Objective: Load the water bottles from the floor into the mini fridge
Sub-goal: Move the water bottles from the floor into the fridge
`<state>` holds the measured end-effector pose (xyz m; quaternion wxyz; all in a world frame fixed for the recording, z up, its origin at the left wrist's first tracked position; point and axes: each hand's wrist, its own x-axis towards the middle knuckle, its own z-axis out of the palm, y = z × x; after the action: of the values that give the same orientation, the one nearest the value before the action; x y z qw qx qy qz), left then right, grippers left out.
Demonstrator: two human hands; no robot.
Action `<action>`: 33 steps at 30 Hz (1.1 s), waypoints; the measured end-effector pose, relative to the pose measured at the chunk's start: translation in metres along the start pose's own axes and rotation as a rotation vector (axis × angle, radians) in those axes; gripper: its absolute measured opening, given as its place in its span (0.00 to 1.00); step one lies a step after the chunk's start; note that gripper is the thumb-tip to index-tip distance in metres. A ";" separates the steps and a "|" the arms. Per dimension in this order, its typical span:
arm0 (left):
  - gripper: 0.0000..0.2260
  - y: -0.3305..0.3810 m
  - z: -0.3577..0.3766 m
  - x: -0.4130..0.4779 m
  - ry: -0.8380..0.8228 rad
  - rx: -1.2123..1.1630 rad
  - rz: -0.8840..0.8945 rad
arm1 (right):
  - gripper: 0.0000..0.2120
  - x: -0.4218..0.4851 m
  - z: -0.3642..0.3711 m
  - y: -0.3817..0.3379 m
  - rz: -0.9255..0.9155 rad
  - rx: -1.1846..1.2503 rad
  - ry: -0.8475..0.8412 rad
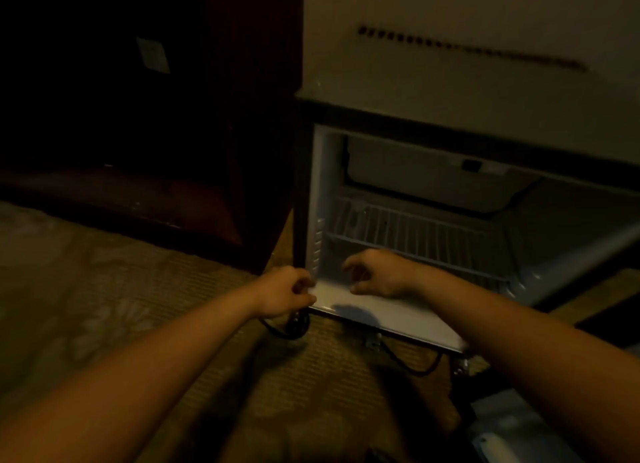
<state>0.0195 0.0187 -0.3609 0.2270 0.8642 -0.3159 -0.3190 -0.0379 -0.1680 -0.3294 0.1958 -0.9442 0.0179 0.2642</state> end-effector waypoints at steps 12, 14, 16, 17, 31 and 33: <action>0.17 -0.021 -0.086 -0.212 0.221 0.042 -0.065 | 0.21 -0.098 -0.039 -0.193 -0.285 -0.228 0.134; 0.18 -0.033 -0.085 -0.250 0.216 0.002 -0.112 | 0.21 -0.112 -0.024 -0.225 -0.324 -0.233 0.134; 0.19 -0.045 -0.081 -0.283 0.206 -0.028 -0.167 | 0.21 -0.122 -0.006 -0.255 -0.359 -0.248 0.129; 0.19 -0.054 -0.077 -0.300 0.200 -0.048 -0.195 | 0.21 -0.126 0.006 -0.269 -0.373 -0.244 0.117; 0.19 -0.152 0.062 -0.397 -0.052 -0.422 -0.445 | 0.18 -0.098 0.213 -0.320 -0.294 -0.095 -0.258; 0.22 -0.160 0.080 -0.393 -0.106 -0.460 -0.494 | 0.19 -0.091 0.230 -0.309 -0.251 -0.133 -0.281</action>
<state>-0.2069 0.3866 -0.3507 0.3150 0.8232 -0.0282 -0.4715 -0.1868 0.1982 -0.3520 0.1651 -0.9037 -0.1451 0.3673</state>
